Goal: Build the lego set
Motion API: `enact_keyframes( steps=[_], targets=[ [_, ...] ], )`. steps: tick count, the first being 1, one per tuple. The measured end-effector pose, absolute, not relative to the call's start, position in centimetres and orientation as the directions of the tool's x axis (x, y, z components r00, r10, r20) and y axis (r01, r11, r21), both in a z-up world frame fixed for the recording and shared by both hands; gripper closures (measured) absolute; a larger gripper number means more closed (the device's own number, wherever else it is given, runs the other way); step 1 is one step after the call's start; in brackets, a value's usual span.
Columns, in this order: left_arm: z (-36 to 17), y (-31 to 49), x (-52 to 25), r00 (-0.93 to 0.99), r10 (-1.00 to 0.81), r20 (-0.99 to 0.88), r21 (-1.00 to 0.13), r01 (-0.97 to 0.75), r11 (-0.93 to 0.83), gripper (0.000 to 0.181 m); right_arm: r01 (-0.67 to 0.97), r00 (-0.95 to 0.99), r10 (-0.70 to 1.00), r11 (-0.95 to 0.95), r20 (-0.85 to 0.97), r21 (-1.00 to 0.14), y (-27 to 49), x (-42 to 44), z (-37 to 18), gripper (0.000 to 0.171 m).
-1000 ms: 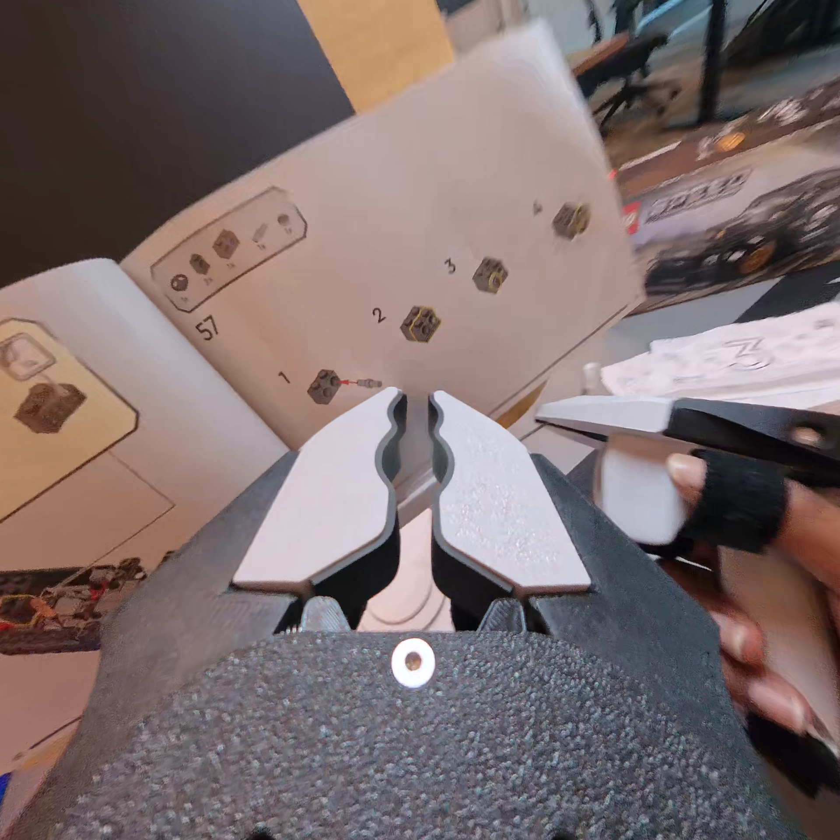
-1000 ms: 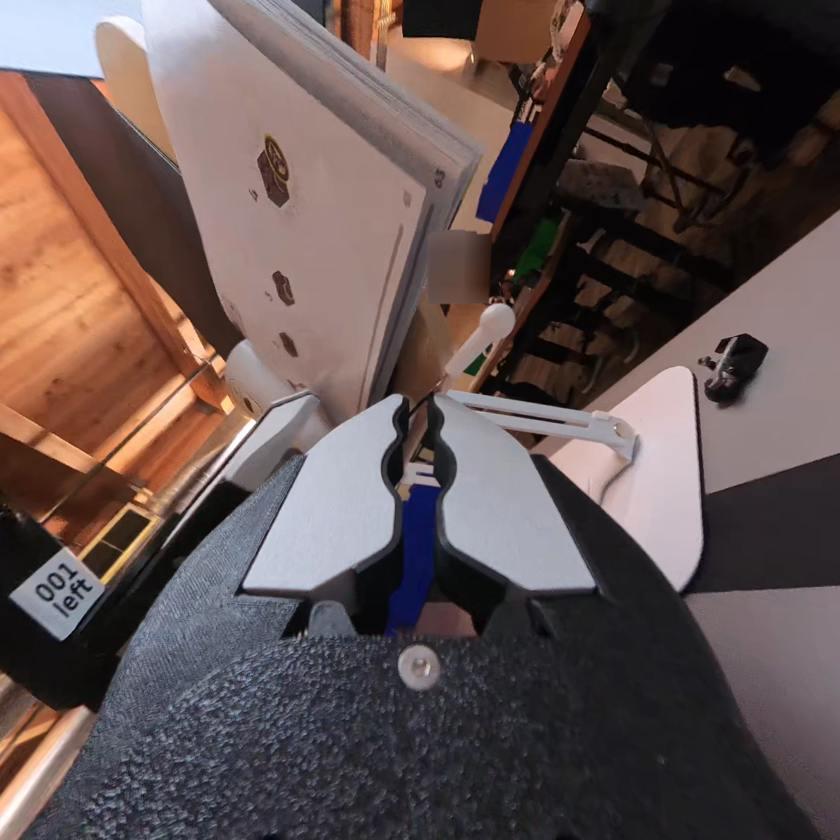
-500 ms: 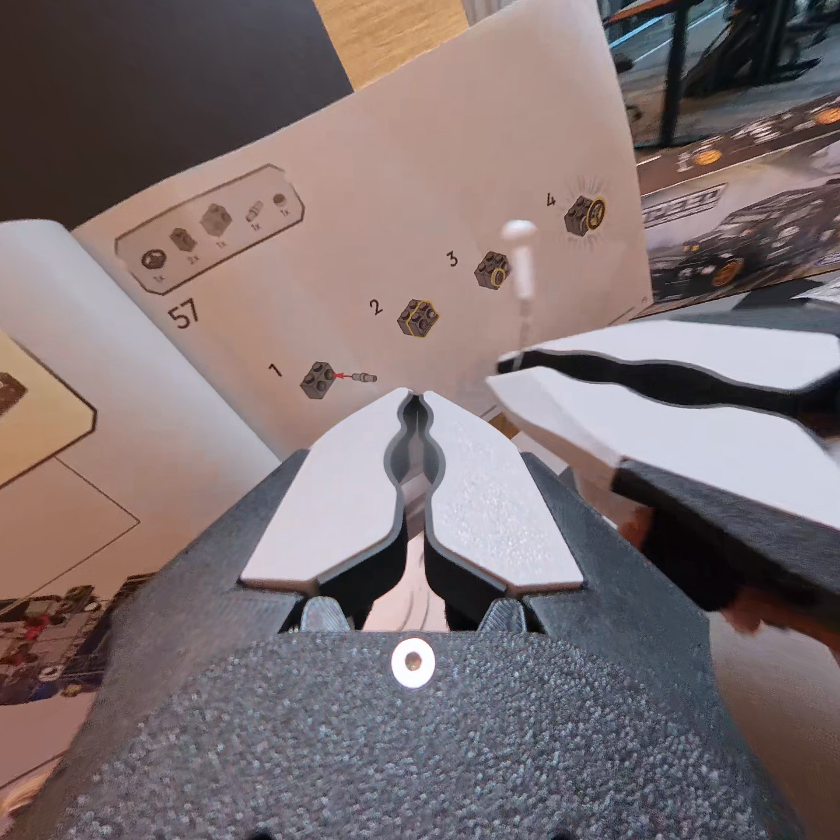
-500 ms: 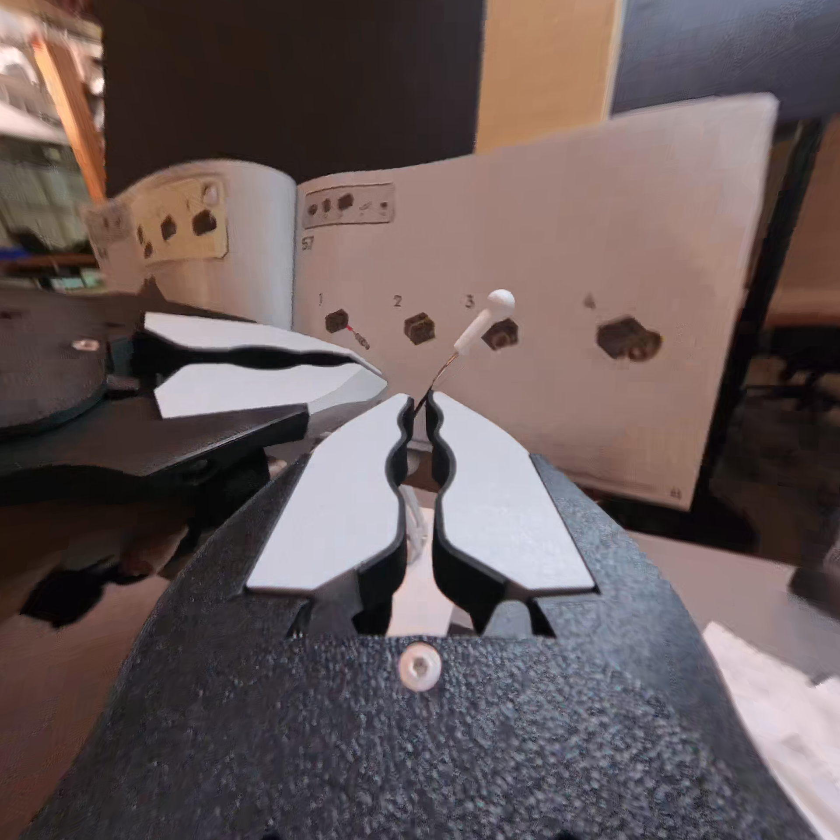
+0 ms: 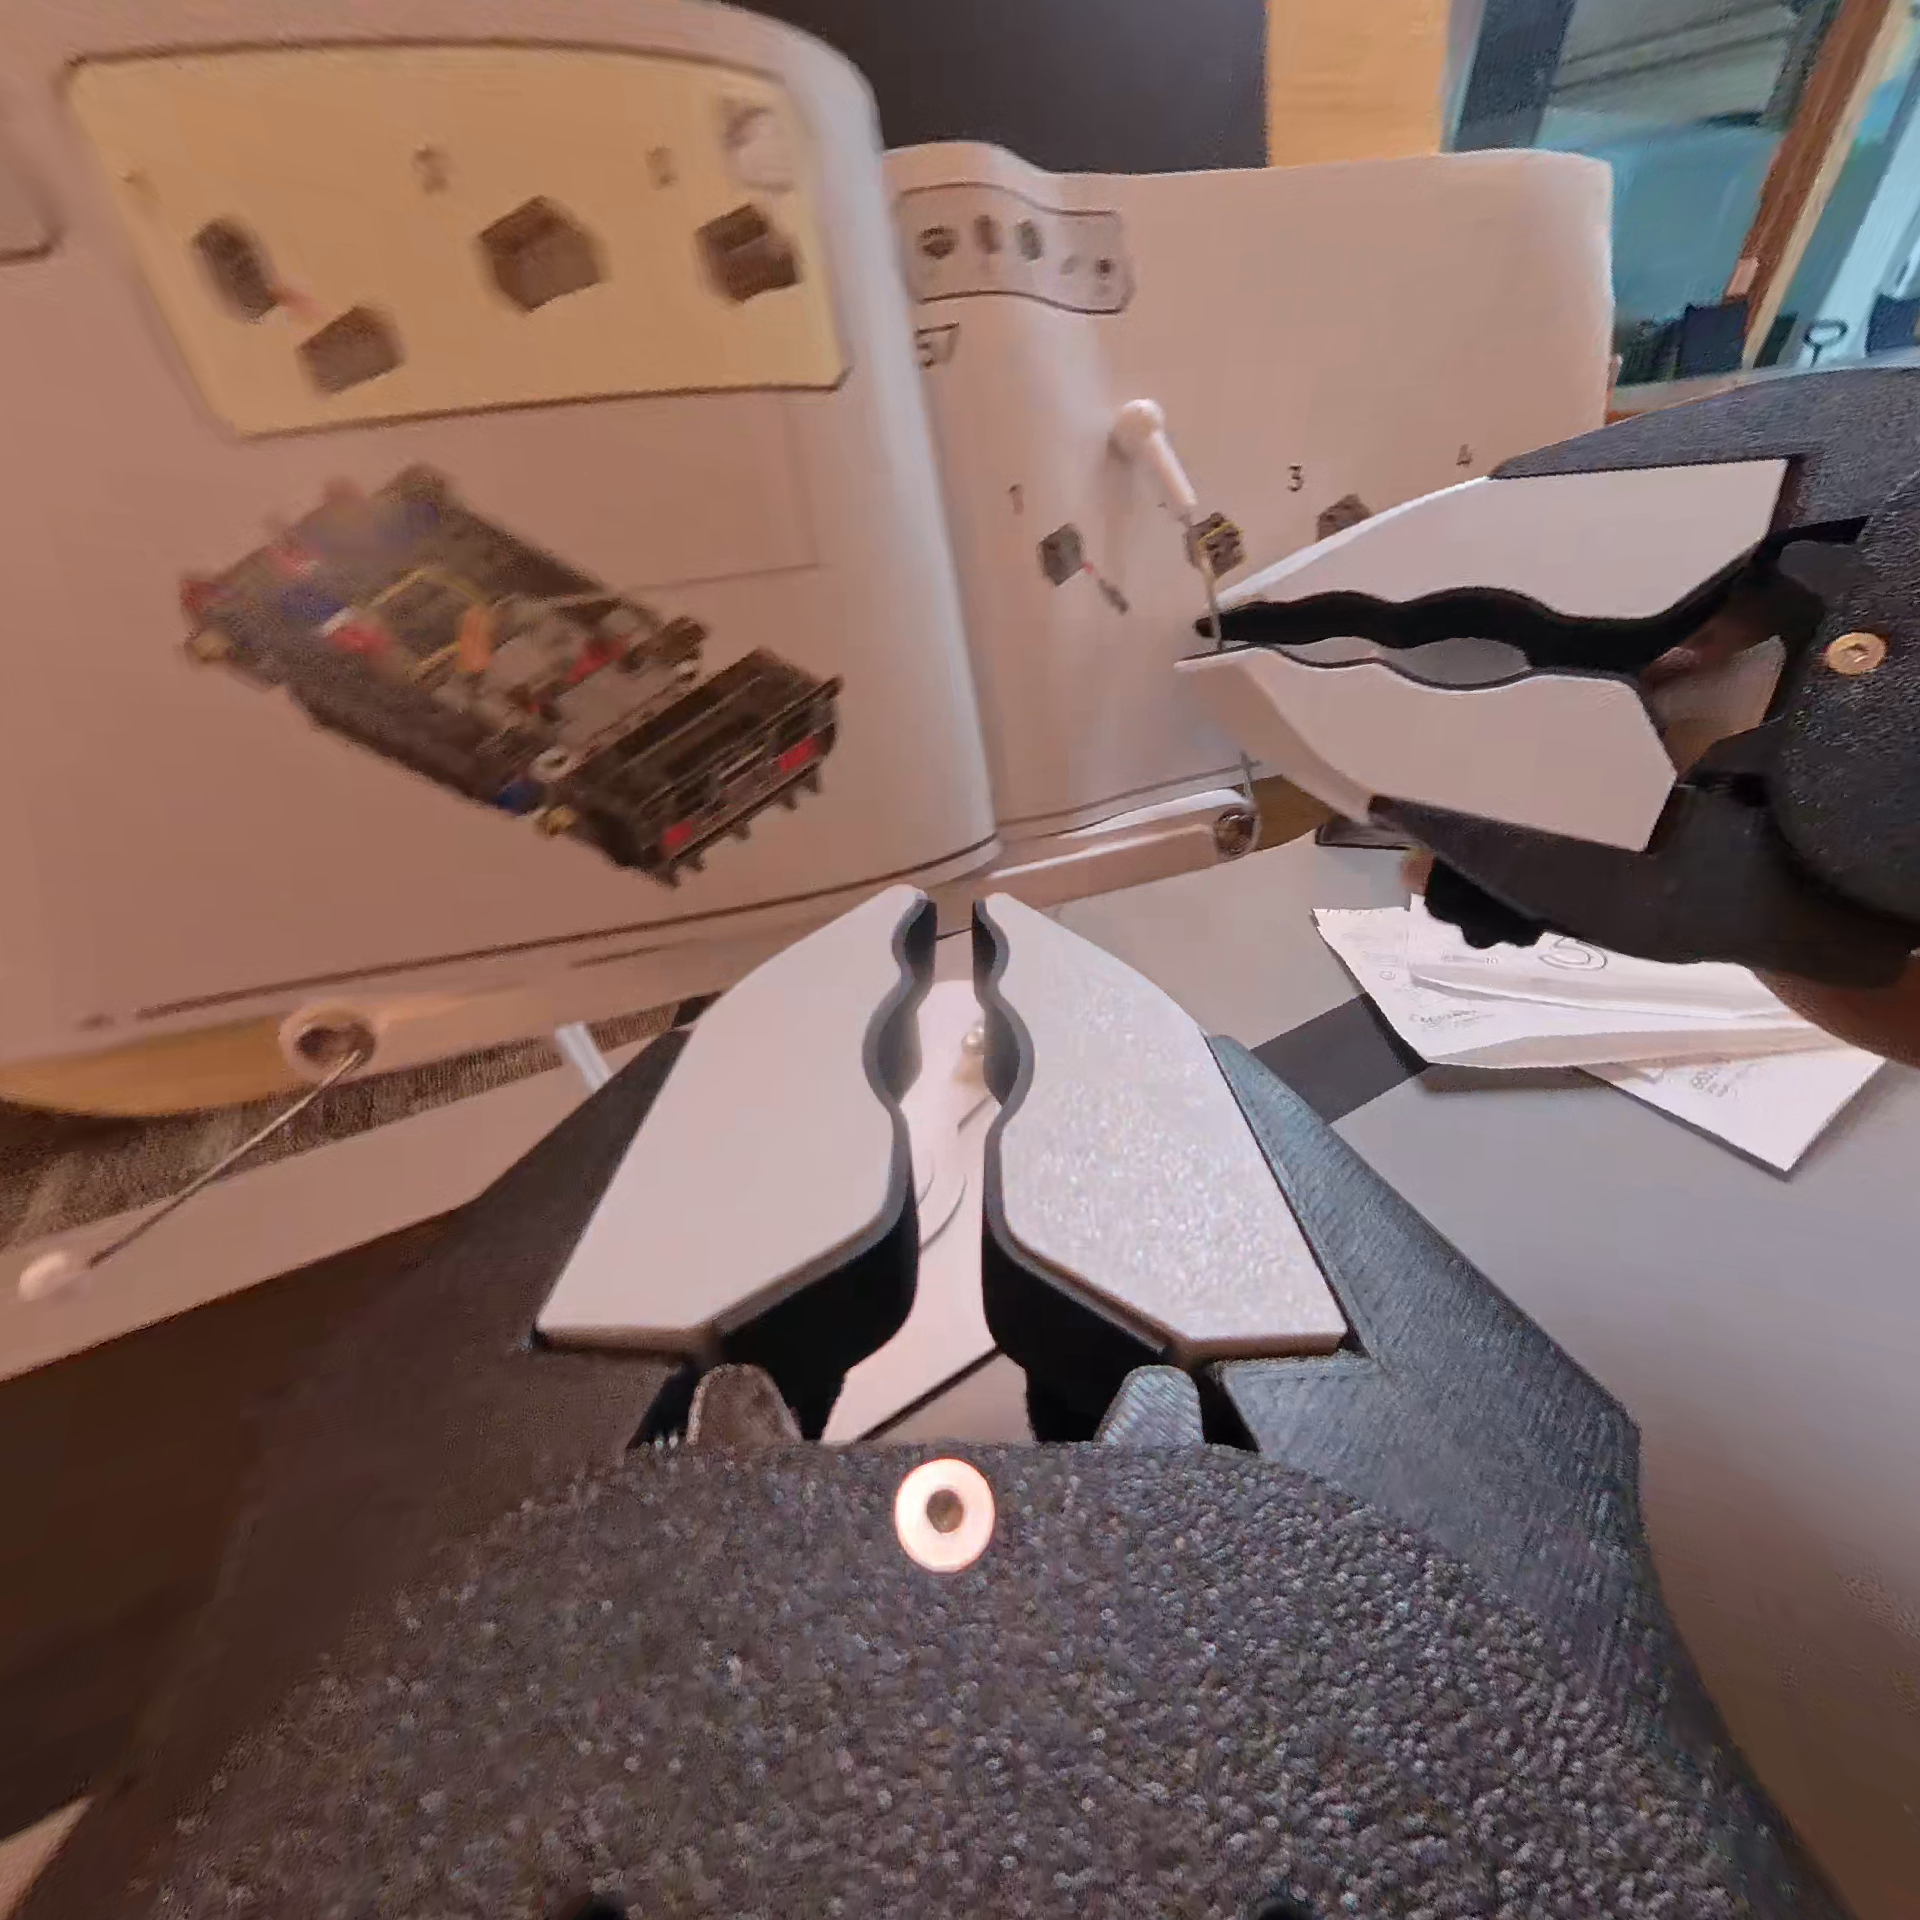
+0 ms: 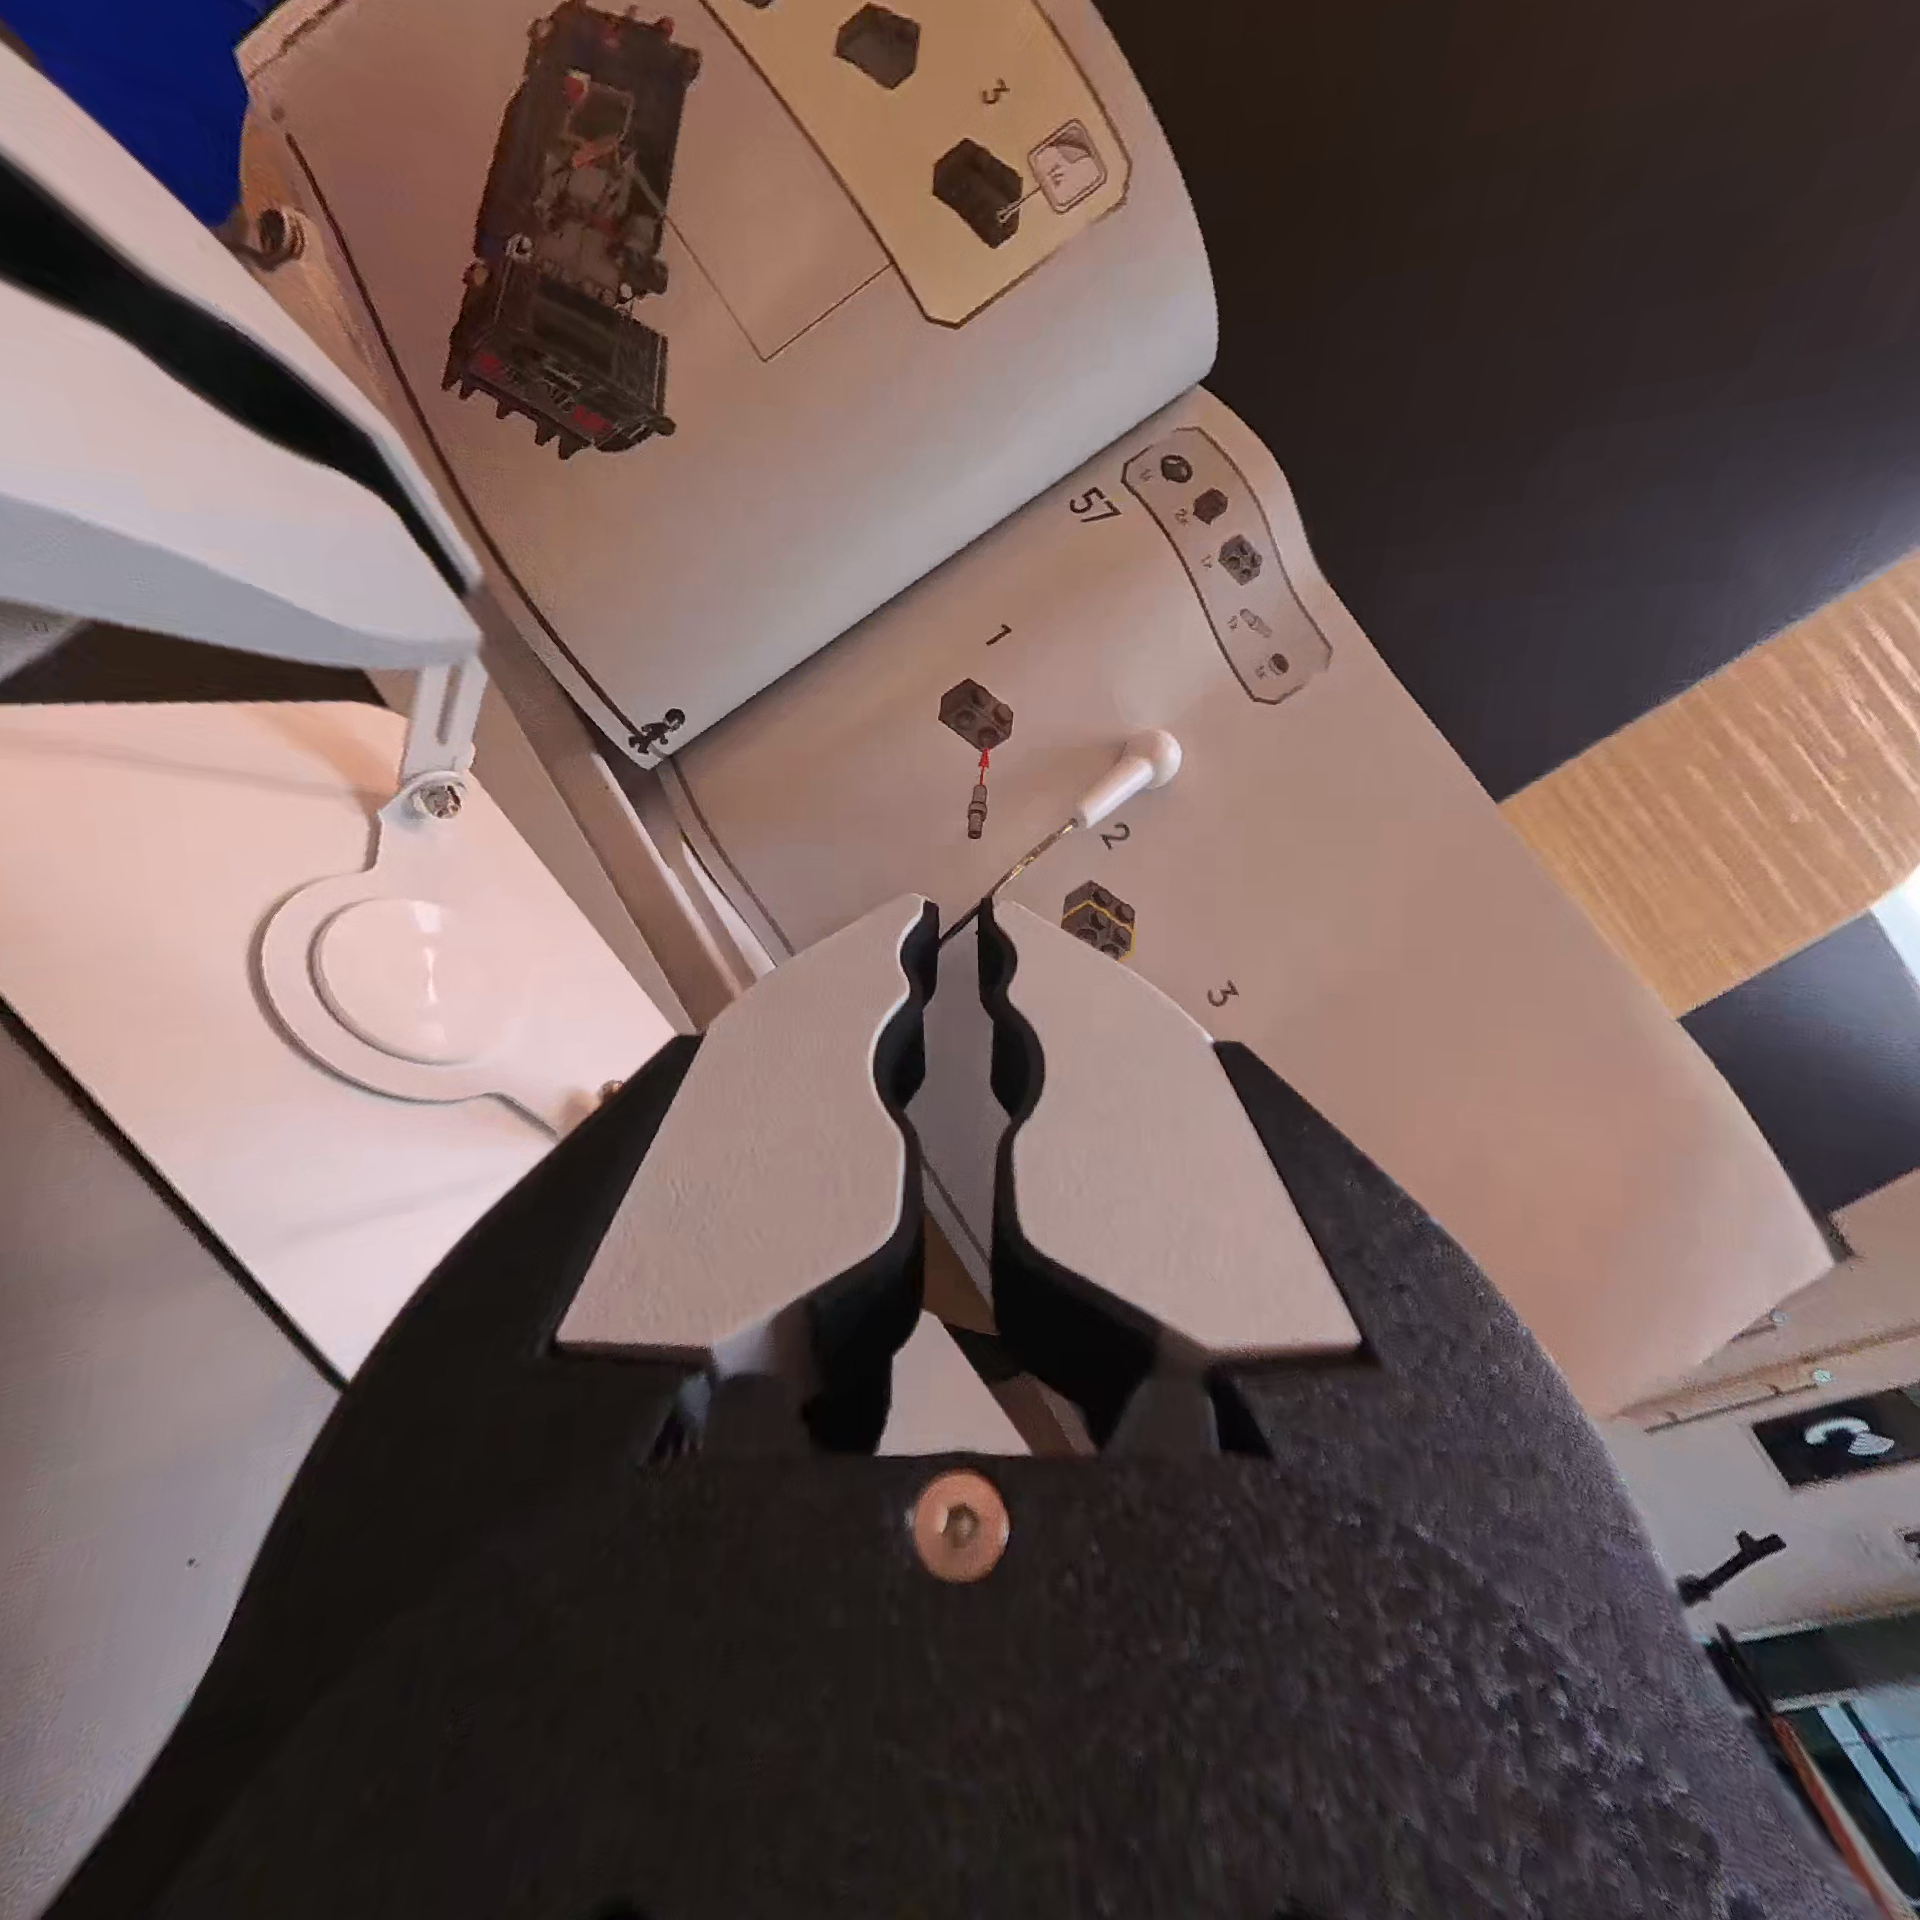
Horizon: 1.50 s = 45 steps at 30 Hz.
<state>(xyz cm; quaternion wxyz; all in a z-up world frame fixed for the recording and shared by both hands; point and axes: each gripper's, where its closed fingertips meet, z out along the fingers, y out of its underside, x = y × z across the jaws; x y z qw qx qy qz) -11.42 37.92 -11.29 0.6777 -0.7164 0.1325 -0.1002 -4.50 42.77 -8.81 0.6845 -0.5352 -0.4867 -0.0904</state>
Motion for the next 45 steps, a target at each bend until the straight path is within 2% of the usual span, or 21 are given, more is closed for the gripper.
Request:
enact_keyframes(
  steps=[7,13,16,18,20,26,29,32,35,39,42,45],
  targets=[
    [-12.1,37.5,-14.0,0.95,-0.299,0.088,-0.995,0.07,-0.069,0.174,0.696,0.465,0.387,0.396,0.796,-0.599,42.6,-5.1,-8.9,0.164],
    [-13.2,37.2,-15.1,0.955,-0.28,0.101,-0.994,0.084,-0.07,0.173,0.57,0.647,0.373,0.342,0.665,-0.747,41.7,-3.8,-7.1,0.158],
    [-13.2,37.2,-16.1,0.962,-0.256,0.095,-0.995,0.083,-0.054,0.173,0.516,0.742,0.351,0.245,0.571,-0.821,42.7,-1.9,-7.3,0.158],
    [-13.2,37.2,-16.6,0.963,-0.246,0.107,-0.994,0.097,-0.051,0.173,0.526,0.766,0.328,0.176,0.553,-0.832,43.9,-0.8,-8.2,0.16],
    [-13.2,37.1,-16.9,0.964,-0.24,0.117,-0.993,0.108,-0.05,0.173,0.546,0.759,0.304,0.186,0.576,-0.817,44.5,-0.6,-8.2,0.166],
    [-11.9,36.3,-17.6,0.967,-0.231,0.108,-0.994,0.106,-0.019,0.173,0.558,0.756,0.314,0.149,0.574,-0.816,46.0,-0.4,-8.2,0.167],
    [-9.3,34.8,-16.9,0.959,-0.277,0.062,-0.998,0.069,0.013,0.172,0.499,0.762,0.391,0.152,0.516,-0.853,44.1,-0.7,-7.5,0.162],
    [-6.4,31.7,-13.4,0.887,-0.462,-0.008,-1.0,-0.011,-0.004,0.166,0.42,0.708,0.549,0.178,0.444,-0.89,39.0,-1.6,-7.1,0.159],
    [-5.8,27.1,-9.3,0.751,-0.65,-0.111,-0.988,-0.155,-0.011,0.154,0.424,0.571,0.73,0.13,0.376,-0.896,32.1,-1.8,-9.3,0.155],
    [-10.7,20.4,-6.4,0.556,-0.816,-0.161,-0.934,-0.353,-0.056,0.143,0.544,0.332,0.917,0.005,0.22,-0.839,22.5,-0.8,-15.3,0.155],
    [-17.8,15.3,-5.8,0.435,-0.897,-0.07,-0.847,-0.501,-0.177,0.124,0.633,0.195,0.969,-0.006,0.152,-0.774,17.2,0.1,-19.1,0.155],
    [-22.9,11.4,-4.7,0.405,-0.914,0.023,-0.79,-0.553,-0.264,0.109,0.662,0.123,0.986,0.001,0.111,-0.749,14.6,0.1,-21.5,0.154]
  ],
)
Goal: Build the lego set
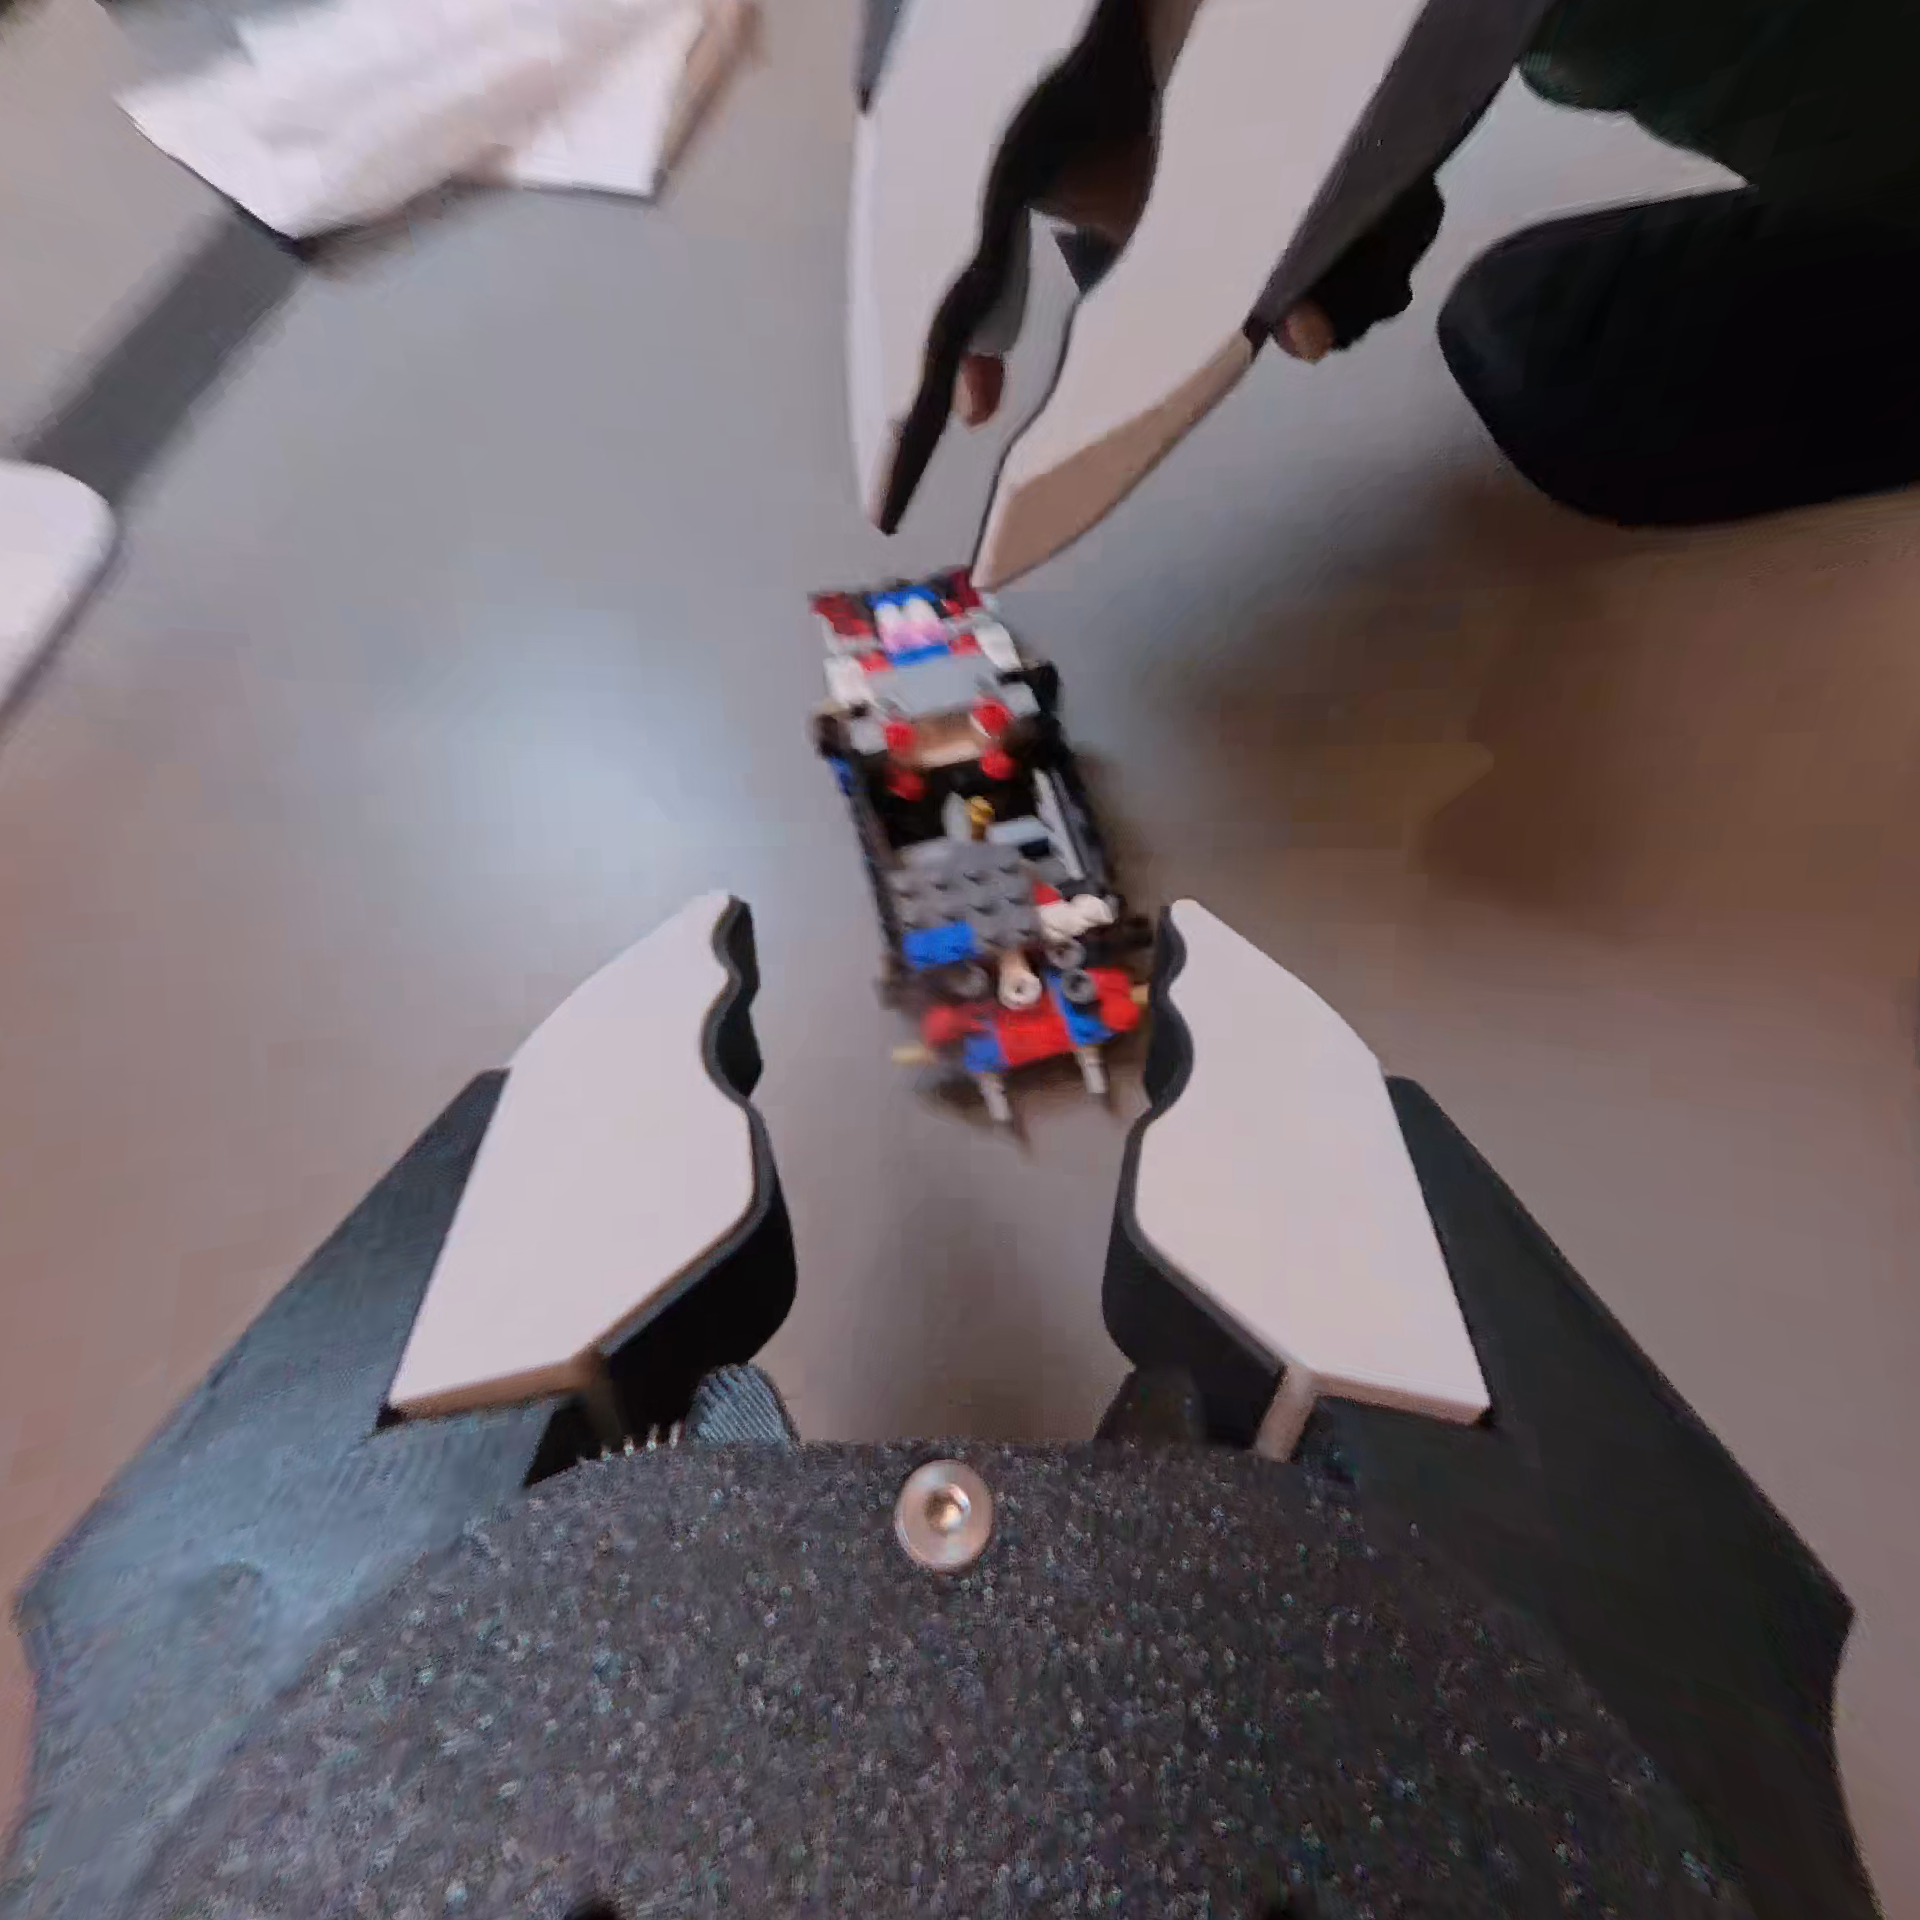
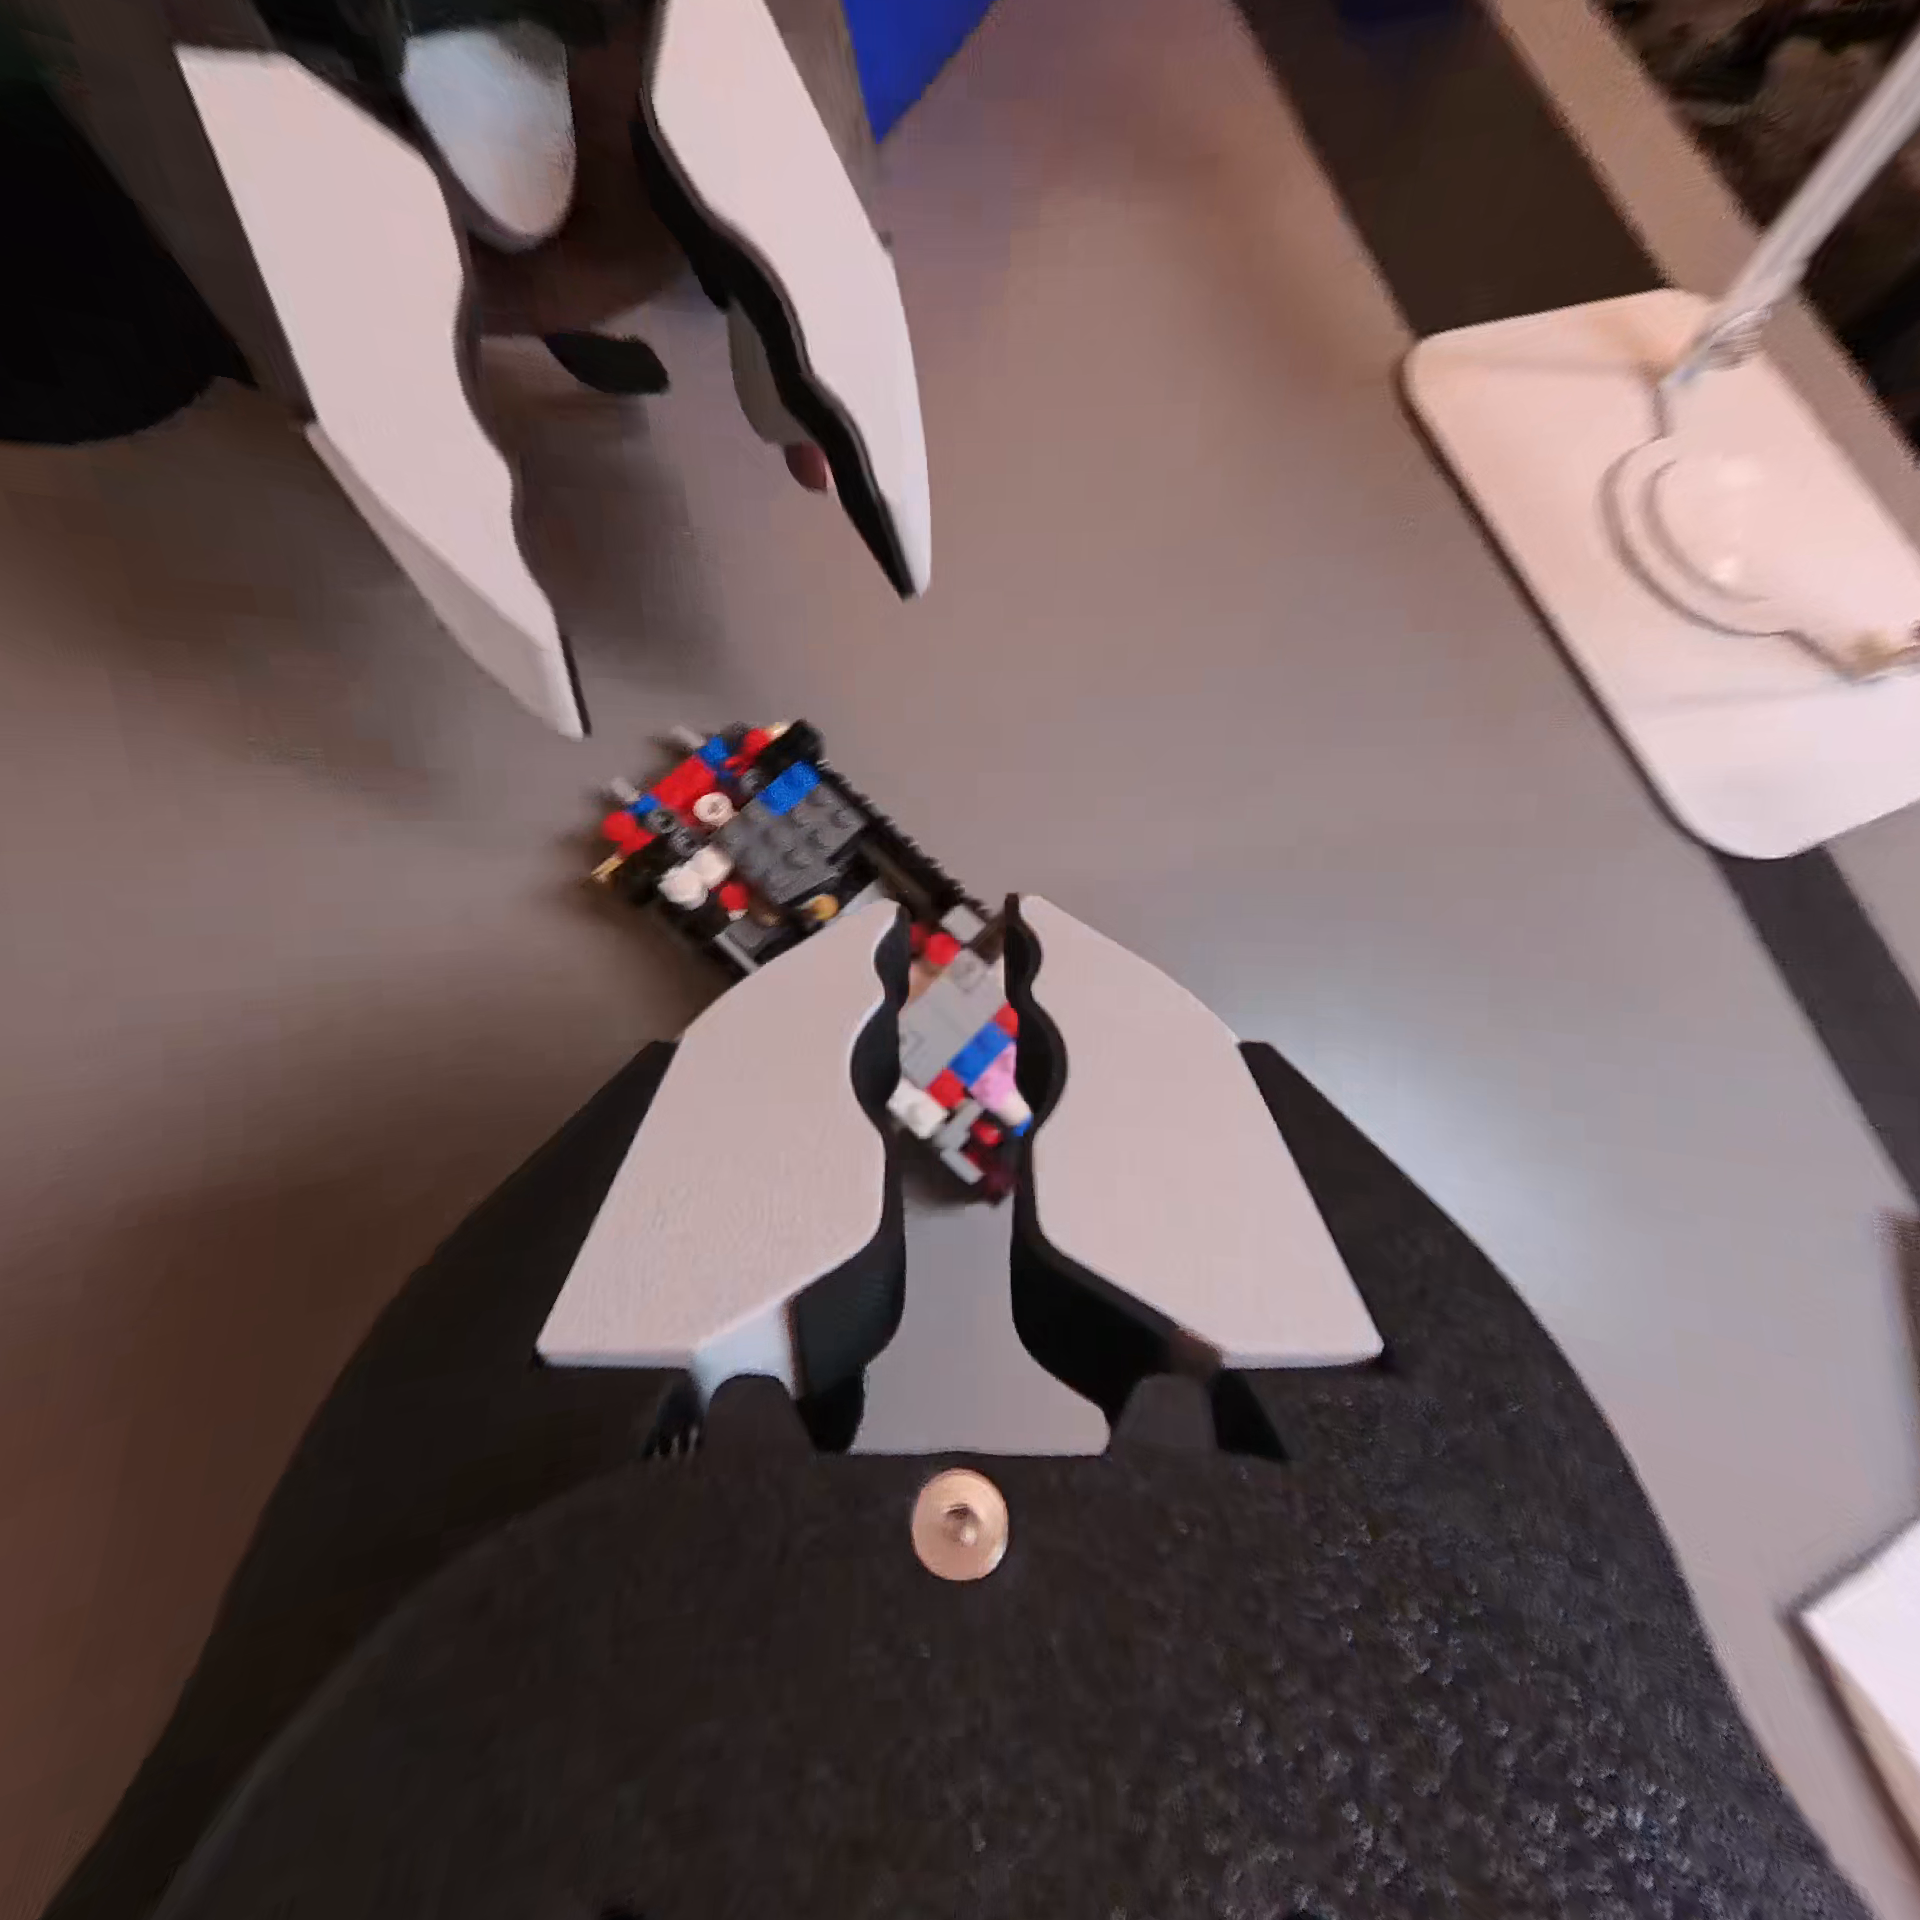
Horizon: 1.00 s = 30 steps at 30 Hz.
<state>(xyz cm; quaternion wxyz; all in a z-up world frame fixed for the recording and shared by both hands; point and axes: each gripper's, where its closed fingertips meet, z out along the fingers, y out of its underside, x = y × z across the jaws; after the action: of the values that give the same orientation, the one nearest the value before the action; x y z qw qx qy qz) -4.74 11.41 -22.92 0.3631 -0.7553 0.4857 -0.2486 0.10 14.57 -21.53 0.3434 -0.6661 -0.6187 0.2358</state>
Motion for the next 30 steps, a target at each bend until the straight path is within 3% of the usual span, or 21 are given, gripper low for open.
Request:
enact_keyframes(
  steps=[7,9,12,23,30],
  targets=[
    [-27.4,10.6,-2.6,0.466,-0.883,-0.059,-0.708,-0.643,-0.292,0.088,0.718,-0.05,0.997,0.071,0.051,-0.692,12.5,-2.0,-23.5,0.152],
    [-28.1,10.7,-2.3,0.476,-0.878,-0.053,-0.7,-0.645,-0.307,0.091,0.754,-0.102,0.993,0.112,0.053,-0.648,12.3,-2.1,-24.0,0.152],
    [-28.4,11.2,-2.5,0.495,-0.866,-0.076,-0.721,-0.627,-0.295,0.11,0.798,-0.157,0.987,0.151,0.041,-0.583,12.1,-2.3,-25.0,0.152],
    [-28.3,10.8,-2.2,0.495,-0.864,-0.095,-0.759,-0.598,-0.259,0.112,0.891,-0.247,0.968,0.214,-0.034,-0.4,11.2,-2.6,-27.2,0.147],
    [-28.3,10.7,-2.4,0.517,-0.853,-0.073,-0.762,-0.58,-0.286,0.111,0.888,-0.244,0.97,0.223,0.0,-0.403,11.0,-2.7,-27.3,0.152]
  ],
)
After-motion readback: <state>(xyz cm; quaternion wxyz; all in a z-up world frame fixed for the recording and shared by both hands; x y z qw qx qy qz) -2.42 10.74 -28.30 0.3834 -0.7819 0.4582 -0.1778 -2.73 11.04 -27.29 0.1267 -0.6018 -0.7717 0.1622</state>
